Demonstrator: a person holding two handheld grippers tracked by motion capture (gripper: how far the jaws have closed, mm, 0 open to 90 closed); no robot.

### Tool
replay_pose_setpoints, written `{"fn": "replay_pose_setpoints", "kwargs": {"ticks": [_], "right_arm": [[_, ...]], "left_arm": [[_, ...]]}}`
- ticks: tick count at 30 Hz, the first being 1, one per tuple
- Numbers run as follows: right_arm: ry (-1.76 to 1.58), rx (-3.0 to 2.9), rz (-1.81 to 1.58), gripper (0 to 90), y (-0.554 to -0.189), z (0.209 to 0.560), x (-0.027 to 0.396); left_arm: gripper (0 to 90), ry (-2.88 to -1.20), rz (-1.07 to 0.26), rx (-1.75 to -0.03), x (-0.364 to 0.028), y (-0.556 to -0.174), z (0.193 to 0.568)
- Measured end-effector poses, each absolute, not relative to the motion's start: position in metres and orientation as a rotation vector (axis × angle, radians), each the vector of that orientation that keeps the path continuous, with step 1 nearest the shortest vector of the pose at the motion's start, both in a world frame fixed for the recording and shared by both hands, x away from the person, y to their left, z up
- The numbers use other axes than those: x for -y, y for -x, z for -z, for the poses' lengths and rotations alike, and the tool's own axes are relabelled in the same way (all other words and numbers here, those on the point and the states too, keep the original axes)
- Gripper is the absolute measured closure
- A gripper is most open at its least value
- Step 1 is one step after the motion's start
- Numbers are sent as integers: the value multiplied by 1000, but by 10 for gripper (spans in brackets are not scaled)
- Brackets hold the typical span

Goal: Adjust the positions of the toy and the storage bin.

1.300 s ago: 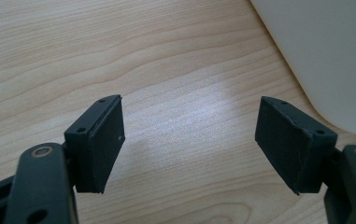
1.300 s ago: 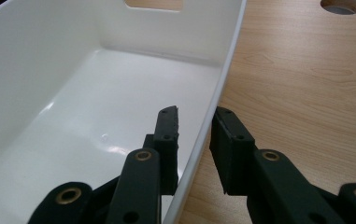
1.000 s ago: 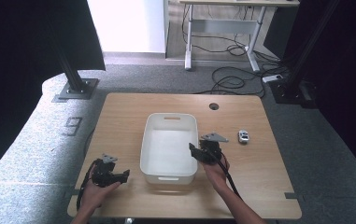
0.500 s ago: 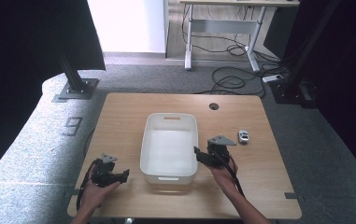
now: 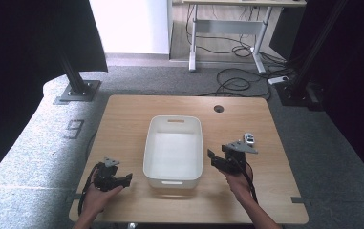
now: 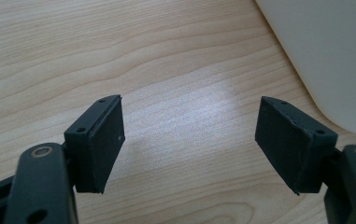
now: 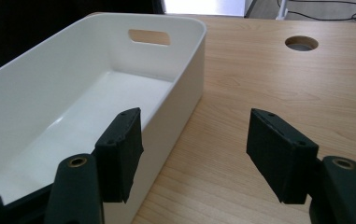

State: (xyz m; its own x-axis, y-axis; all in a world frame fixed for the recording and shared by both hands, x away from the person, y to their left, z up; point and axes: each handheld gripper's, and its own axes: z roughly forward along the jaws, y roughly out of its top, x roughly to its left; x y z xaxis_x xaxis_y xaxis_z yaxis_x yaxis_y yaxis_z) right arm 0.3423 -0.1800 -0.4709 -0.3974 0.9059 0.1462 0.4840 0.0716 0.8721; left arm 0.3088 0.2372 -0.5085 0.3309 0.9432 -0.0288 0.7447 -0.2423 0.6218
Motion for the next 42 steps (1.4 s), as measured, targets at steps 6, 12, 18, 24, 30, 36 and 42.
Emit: {"fn": "replay_pose_setpoints", "kwargs": {"ticks": [6,12,18,24,30,36,42], "right_arm": [[-1407,-1898,-1265,356,-343,475,192],[-1437,-1886,-1229,357,-345,480,202],[-1445,-1879,-1193,357,-345,486,211],[-1465,-1863,-1185,357,-346,486,218],[-1484,-1849,-1172,357,-348,488,226],[-1497,-1837,-1159,357,-351,489,231],[-1514,-1829,-1142,360,-355,491,237]], "left_arm": [[244,-2064,-481,-1478,-237,-309,509],[244,-2063,-481,-1479,-237,-309,509],[244,-2061,-481,-1481,-238,-309,509],[244,-2063,-480,-1481,-237,-309,509],[245,-2067,-480,-1480,-237,-309,509],[244,-2068,-479,-1481,-237,-309,510],[244,-2070,-477,-1481,-236,-309,510]]}}
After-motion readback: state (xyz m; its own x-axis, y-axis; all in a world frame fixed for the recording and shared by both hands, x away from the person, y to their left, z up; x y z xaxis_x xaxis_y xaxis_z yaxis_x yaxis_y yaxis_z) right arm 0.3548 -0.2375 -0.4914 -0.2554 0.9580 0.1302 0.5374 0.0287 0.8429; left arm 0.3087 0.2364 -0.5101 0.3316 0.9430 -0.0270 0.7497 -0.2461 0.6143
